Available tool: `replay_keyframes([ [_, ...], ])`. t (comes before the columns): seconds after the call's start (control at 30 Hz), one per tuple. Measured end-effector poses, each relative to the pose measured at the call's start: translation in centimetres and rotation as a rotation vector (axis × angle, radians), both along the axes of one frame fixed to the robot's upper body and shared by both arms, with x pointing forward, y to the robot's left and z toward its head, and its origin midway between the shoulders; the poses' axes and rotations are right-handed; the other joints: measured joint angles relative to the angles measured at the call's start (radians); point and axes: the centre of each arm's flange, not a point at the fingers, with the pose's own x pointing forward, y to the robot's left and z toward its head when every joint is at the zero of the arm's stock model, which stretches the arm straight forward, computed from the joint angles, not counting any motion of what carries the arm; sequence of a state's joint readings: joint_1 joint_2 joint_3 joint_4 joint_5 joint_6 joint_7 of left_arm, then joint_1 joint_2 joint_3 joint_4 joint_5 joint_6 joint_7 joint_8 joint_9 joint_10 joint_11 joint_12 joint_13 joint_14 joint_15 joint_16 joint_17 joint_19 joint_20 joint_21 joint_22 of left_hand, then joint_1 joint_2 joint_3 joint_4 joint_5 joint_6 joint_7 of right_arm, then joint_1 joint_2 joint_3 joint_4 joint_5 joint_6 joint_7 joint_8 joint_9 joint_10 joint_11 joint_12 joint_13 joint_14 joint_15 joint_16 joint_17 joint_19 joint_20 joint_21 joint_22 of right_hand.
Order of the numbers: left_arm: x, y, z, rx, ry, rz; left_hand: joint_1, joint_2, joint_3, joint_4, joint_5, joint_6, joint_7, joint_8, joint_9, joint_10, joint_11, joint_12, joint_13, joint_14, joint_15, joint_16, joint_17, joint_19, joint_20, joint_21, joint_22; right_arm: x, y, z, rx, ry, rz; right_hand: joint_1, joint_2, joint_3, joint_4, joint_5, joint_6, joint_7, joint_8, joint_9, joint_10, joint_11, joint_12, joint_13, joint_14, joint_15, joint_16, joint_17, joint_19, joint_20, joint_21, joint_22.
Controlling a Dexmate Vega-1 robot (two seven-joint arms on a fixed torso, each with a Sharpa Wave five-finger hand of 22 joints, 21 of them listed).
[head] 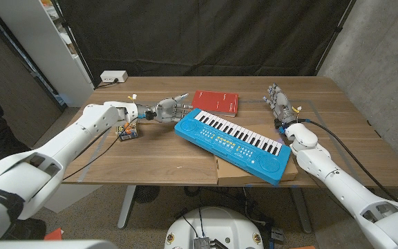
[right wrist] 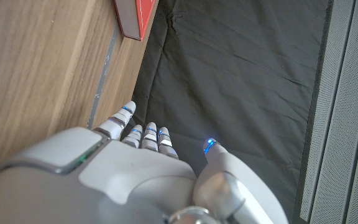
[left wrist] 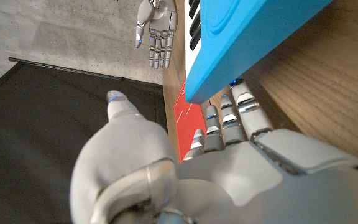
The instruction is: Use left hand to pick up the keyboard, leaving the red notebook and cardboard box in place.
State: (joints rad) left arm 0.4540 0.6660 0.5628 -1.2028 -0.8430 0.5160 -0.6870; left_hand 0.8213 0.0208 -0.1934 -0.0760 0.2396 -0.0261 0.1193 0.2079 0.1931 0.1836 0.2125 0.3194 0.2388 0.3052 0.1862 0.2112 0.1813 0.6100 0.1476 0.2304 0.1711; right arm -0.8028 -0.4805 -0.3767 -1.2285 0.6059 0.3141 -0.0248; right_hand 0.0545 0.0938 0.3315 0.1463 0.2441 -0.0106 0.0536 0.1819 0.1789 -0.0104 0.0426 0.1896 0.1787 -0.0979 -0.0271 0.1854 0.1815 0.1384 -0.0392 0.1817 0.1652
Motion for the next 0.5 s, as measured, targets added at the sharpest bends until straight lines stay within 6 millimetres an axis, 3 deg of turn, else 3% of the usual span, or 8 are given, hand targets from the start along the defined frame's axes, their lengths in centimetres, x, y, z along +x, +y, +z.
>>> replay_keyframes([
  [0.2, -0.3, -0.3, -0.4, 0.036, 0.022, -0.053, -0.073, -0.009, -0.021, 0.035, -0.014, 0.012, -0.001, 0.000, -0.003, 0.000, 0.000, -0.005, -0.006, -0.001, 0.021, -0.006, 0.000, 0.011, 0.019, -0.011, 0.000, 0.2, 0.0, 0.0, 0.003, 0.002, -0.002, 0.000, 0.000, 0.000, 0.000, 0.000, 0.007, -0.007, 0.008, 0.000, 0.007, 0.004, 0.000, 0.000, 0.008, 0.000, 0.007, 0.000, 0.005, 0.003, 0.008, 0.000],
  [0.5, 0.4, -1.2, -0.4, 0.138, 0.058, -0.078, -0.078, -0.003, -0.020, 0.038, -0.014, 0.011, -0.001, -0.009, -0.003, -0.013, 0.005, -0.024, -0.011, -0.004, 0.024, -0.016, 0.000, 0.020, 0.032, -0.013, 0.000, 0.3, 0.2, 0.5, 0.003, -0.026, -0.007, 0.000, 0.000, 0.004, -0.004, 0.000, 0.016, -0.009, 0.008, 0.000, 0.012, -0.001, 0.000, 0.000, 0.014, -0.007, 0.008, 0.000, 0.017, 0.001, 0.008, 0.000],
])
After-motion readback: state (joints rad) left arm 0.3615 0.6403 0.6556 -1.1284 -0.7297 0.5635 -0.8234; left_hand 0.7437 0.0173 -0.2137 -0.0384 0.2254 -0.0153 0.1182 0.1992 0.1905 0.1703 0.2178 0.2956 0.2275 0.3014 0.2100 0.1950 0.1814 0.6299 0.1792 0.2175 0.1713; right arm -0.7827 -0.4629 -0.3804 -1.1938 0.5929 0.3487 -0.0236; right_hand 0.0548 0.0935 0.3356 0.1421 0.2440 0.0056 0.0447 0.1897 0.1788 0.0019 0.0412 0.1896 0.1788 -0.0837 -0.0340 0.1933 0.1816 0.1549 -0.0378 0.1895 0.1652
